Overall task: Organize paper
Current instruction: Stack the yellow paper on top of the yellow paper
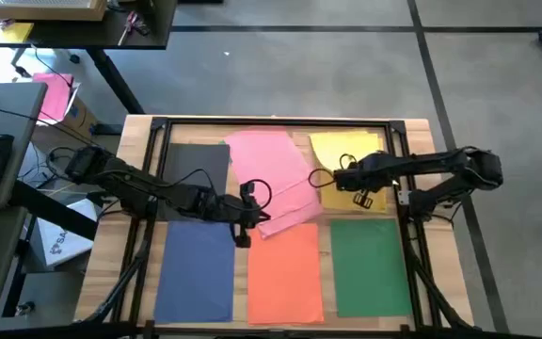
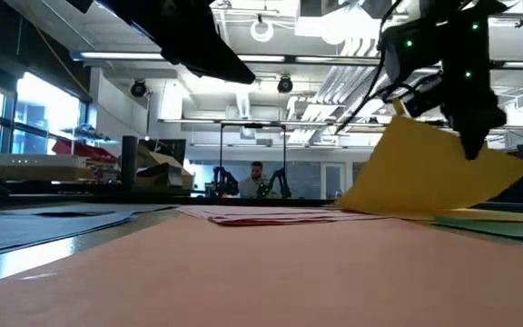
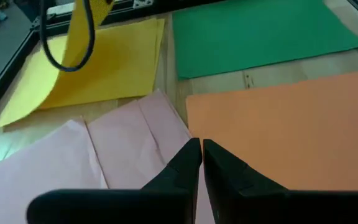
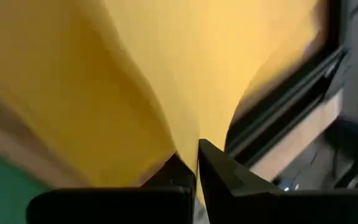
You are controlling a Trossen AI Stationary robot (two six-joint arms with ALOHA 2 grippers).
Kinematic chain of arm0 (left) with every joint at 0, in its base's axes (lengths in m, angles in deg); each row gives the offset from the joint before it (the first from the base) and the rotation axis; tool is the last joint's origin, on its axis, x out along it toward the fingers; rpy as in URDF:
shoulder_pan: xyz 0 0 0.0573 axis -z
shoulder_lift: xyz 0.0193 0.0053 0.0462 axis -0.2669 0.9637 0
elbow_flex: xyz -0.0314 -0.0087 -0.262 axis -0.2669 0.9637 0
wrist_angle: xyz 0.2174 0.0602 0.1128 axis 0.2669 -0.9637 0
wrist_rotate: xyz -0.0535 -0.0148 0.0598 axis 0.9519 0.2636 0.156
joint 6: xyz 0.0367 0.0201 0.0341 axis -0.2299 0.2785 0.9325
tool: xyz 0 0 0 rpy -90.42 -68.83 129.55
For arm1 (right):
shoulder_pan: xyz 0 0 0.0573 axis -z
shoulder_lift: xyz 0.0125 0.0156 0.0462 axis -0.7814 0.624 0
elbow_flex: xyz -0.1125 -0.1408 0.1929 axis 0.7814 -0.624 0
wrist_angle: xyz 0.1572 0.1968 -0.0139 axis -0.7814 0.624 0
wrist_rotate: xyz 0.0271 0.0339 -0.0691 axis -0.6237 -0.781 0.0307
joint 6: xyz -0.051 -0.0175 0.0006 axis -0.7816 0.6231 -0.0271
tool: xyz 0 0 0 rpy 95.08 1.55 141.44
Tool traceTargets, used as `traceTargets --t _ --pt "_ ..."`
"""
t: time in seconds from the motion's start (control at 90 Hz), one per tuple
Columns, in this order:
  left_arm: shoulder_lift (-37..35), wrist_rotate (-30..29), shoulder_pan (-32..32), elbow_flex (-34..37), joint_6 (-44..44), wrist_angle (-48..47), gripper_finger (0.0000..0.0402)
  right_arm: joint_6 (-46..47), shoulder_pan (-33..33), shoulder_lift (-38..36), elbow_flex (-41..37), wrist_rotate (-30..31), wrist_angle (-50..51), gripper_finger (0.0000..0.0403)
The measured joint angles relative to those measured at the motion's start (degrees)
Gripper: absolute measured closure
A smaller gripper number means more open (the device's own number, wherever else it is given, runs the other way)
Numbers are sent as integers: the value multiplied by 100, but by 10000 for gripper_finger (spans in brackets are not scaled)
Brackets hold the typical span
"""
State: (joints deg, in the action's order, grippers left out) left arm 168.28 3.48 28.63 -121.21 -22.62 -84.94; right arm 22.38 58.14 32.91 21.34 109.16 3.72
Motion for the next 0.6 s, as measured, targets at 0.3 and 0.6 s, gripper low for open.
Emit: traceTargets --t 0.3,0.6 --pt "17 -4 0 2 23 35 394 265 -576 289 -4 -425 -131 403" --pt "17 4 2 2 -39 5 394 261 -442 496 -7 -250 -576 403"
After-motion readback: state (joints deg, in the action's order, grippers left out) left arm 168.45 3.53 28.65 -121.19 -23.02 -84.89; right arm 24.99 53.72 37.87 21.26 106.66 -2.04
